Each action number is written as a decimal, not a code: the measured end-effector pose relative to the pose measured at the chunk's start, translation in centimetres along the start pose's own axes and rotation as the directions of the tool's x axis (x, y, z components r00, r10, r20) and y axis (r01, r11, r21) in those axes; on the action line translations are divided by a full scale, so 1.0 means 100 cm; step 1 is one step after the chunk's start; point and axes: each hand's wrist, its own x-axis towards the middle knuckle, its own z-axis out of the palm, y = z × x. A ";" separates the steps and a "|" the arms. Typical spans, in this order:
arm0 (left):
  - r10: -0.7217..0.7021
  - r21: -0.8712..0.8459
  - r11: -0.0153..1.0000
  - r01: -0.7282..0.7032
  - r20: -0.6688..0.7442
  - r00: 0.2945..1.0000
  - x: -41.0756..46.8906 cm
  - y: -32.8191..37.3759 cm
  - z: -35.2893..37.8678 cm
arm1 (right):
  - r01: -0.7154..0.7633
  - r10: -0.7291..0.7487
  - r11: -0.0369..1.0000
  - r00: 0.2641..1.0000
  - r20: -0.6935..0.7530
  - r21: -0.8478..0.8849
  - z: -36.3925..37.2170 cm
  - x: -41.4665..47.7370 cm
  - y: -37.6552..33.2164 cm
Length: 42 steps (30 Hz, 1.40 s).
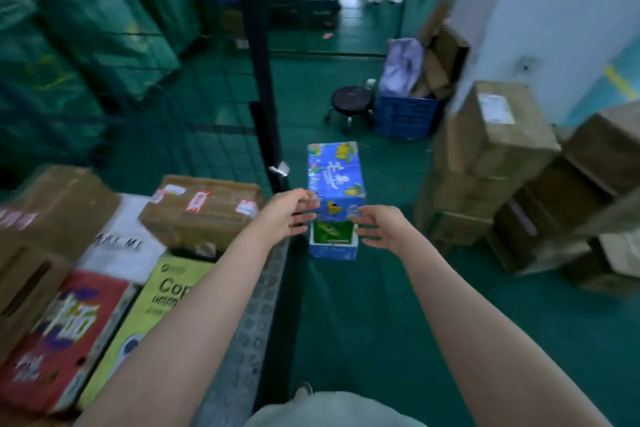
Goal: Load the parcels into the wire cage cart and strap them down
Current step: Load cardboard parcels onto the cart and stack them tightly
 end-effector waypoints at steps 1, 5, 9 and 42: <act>-0.002 0.043 0.999 0.000 0.046 0.999 0.003 0.004 0.011 | -0.004 0.006 0.999 0.999 -0.039 0.045 -0.010 0.000 0.003; -0.015 0.189 0.982 -0.020 0.184 0.983 0.017 0.015 0.049 | -0.011 0.043 0.980 0.987 -0.158 0.201 -0.046 -0.011 0.017; -0.060 0.331 0.942 -0.059 0.338 0.939 0.024 0.018 0.095 | 0.010 0.104 0.935 0.948 -0.300 0.355 -0.082 -0.030 0.038; -0.317 0.599 0.783 -0.171 0.620 0.718 -0.058 -0.076 0.559 | 0.137 0.366 0.762 0.715 -0.596 0.633 -0.488 -0.166 0.184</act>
